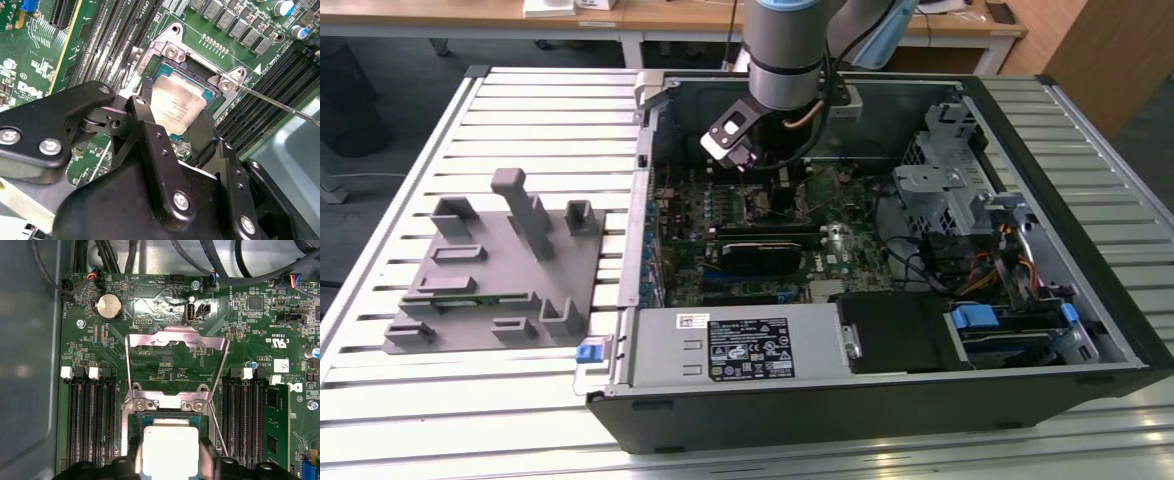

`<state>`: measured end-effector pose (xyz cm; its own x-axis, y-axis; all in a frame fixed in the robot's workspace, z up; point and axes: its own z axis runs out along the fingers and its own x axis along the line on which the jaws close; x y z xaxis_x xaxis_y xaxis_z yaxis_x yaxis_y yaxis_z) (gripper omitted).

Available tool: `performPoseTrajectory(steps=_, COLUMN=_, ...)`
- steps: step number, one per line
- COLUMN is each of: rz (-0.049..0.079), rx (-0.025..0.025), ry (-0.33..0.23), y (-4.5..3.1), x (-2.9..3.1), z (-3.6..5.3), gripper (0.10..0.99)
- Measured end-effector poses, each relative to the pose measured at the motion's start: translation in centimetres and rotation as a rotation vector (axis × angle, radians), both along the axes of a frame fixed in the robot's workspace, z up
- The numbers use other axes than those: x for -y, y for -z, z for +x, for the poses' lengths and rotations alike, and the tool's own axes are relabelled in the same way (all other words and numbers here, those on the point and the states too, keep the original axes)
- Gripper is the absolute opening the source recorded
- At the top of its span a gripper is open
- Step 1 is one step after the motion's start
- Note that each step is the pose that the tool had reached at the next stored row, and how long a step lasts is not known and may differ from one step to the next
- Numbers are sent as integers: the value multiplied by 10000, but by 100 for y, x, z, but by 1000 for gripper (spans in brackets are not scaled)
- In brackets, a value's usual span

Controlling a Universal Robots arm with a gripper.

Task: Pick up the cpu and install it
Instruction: 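Place the cpu into insertion slot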

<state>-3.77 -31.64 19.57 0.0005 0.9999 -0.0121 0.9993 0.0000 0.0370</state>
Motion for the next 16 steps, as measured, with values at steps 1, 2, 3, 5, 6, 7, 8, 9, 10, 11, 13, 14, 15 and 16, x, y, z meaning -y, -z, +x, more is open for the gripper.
performPoseTrajectory(steps=1, rz=-1, rx=-1, ry=0, y=0, x=0, z=0, gripper=600)
performPoseTrajectory(steps=2, rz=-2, rx=-2, ry=0, y=-1, x=0, z=0, gripper=600)
performPoseTrajectory(steps=3, rz=-4, rx=-3, ry=0, y=-1, x=1, z=-1, gripper=600)
performPoseTrajectory(steps=5, rz=-5, rx=-4, ry=0, y=-1, x=1, z=-1, gripper=600)
performPoseTrajectory(steps=6, rz=-5, rx=-4, ry=0, y=-1, x=1, z=-1, gripper=600)
performPoseTrajectory(steps=7, rz=-6, rx=-4, ry=0, y=-1, x=1, z=-1, gripper=600)
performPoseTrajectory(steps=8, rz=-5, rx=-3, ry=0, y=0, x=0, z=0, gripper=600)
performPoseTrajectory(steps=9, rz=-4, rx=-3, ry=1, y=0, x=-2, z=-1, gripper=600)
performPoseTrajectory(steps=10, rz=-3, rx=-3, ry=0, y=0, x=-4, z=0, gripper=600)
performPoseTrajectory(steps=11, rz=-4, rx=-3, ry=0, y=0, x=-5, z=-1, gripper=600)
performPoseTrajectory(steps=13, rz=-2, rx=-4, ry=0, y=0, x=-7, z=-1, gripper=600)
performPoseTrajectory(steps=14, rz=2, rx=-4, ry=0, y=0, x=-8, z=-1, gripper=600)
performPoseTrajectory(steps=15, rz=7, rx=-4, ry=1, y=1, x=-10, z=-1, gripper=600)
performPoseTrajectory(steps=16, rz=12, rx=-3, ry=0, y=1, x=-12, z=-1, gripper=600)
